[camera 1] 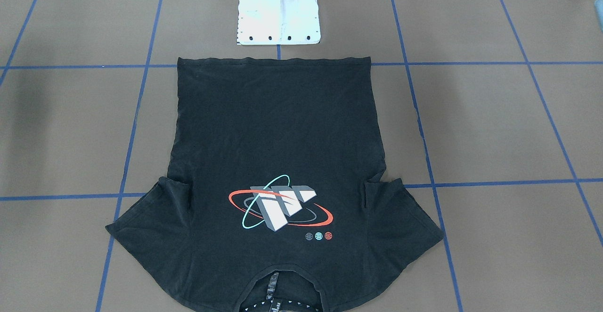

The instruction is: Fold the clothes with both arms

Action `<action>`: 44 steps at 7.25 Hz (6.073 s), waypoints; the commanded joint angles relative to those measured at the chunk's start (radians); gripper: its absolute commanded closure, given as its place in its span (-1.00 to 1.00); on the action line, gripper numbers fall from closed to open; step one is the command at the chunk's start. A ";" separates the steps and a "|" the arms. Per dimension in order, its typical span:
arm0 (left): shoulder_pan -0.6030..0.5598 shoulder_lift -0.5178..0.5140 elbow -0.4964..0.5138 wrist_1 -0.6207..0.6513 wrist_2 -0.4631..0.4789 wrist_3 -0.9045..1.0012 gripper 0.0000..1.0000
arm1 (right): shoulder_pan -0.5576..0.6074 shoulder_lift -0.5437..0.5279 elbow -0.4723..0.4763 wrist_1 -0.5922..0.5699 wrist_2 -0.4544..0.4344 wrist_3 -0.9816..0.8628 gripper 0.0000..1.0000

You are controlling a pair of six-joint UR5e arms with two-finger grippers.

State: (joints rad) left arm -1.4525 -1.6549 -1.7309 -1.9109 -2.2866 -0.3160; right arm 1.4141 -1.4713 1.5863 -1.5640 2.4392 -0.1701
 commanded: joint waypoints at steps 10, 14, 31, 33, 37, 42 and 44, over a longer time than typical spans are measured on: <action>0.027 0.084 0.122 -0.112 -0.128 0.015 -1.00 | -0.032 -0.069 -0.043 0.160 -0.006 0.114 -1.00; 0.050 0.110 0.108 -0.158 -0.177 0.003 -1.00 | -0.191 0.057 -0.037 0.167 -0.009 0.490 -1.00; 0.052 0.127 0.077 -0.261 -0.195 -0.087 -1.00 | -0.443 0.384 -0.454 0.786 -0.313 1.072 0.99; 0.052 0.127 0.079 -0.263 -0.195 -0.087 -1.00 | -0.439 0.385 -0.453 0.783 -0.312 1.086 1.00; 0.052 0.127 0.097 -0.266 -0.195 -0.083 -1.00 | -0.489 0.567 -0.386 0.680 -0.246 1.343 1.00; 0.052 0.125 0.105 -0.287 -0.195 -0.086 -1.00 | -0.583 0.710 -0.525 0.642 -0.299 1.356 1.00; 0.052 0.121 0.108 -0.341 -0.195 -0.090 -1.00 | -0.606 0.712 -0.528 0.637 -0.328 1.359 -0.54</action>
State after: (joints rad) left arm -1.4005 -1.5307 -1.6258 -2.2179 -2.4820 -0.4027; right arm 0.8220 -0.7619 1.0609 -0.9230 2.1333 1.1876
